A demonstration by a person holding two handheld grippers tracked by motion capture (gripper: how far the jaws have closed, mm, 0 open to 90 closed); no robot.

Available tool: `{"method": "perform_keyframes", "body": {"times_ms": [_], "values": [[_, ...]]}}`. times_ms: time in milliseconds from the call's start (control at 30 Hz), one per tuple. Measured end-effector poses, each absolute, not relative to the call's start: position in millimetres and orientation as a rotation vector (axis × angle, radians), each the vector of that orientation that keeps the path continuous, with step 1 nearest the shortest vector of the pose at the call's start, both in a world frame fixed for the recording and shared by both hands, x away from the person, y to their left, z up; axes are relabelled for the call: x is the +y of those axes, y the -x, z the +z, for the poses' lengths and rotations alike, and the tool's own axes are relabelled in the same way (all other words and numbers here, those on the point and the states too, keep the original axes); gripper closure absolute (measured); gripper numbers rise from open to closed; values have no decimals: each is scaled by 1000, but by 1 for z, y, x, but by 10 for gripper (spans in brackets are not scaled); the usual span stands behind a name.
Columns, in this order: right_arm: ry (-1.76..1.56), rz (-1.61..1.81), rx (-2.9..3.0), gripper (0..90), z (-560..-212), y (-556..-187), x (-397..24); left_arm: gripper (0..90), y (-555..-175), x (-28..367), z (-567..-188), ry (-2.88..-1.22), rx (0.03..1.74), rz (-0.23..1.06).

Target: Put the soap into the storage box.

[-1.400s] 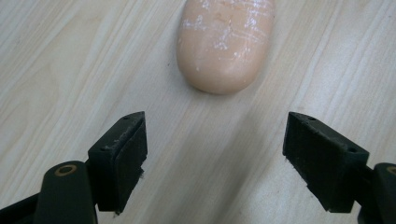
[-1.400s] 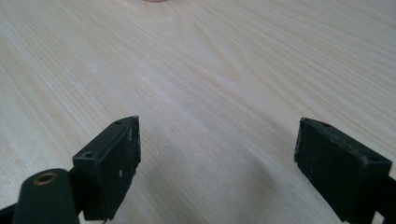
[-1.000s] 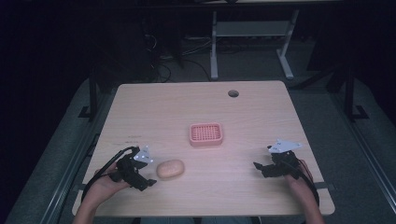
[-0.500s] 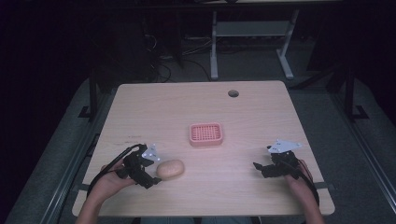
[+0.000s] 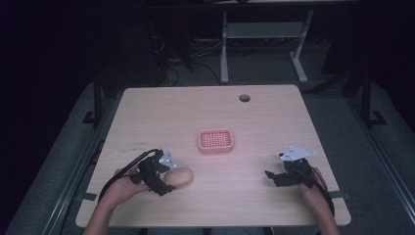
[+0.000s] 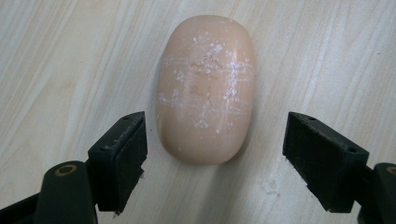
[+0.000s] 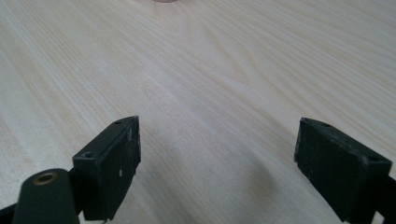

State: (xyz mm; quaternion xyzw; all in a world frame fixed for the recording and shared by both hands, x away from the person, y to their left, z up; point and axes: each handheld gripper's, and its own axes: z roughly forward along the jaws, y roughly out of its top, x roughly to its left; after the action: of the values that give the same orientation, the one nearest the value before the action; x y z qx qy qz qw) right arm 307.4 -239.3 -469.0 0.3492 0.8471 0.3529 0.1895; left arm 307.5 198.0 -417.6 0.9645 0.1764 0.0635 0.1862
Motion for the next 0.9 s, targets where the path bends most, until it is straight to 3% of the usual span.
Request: {"method": "perform_keyframes", "body": {"times_ms": [900], "values": [[-970, 1003, 2379, 139, -468, -308, -239, 235, -327, 178, -432, -2792, 507, 118]]}}
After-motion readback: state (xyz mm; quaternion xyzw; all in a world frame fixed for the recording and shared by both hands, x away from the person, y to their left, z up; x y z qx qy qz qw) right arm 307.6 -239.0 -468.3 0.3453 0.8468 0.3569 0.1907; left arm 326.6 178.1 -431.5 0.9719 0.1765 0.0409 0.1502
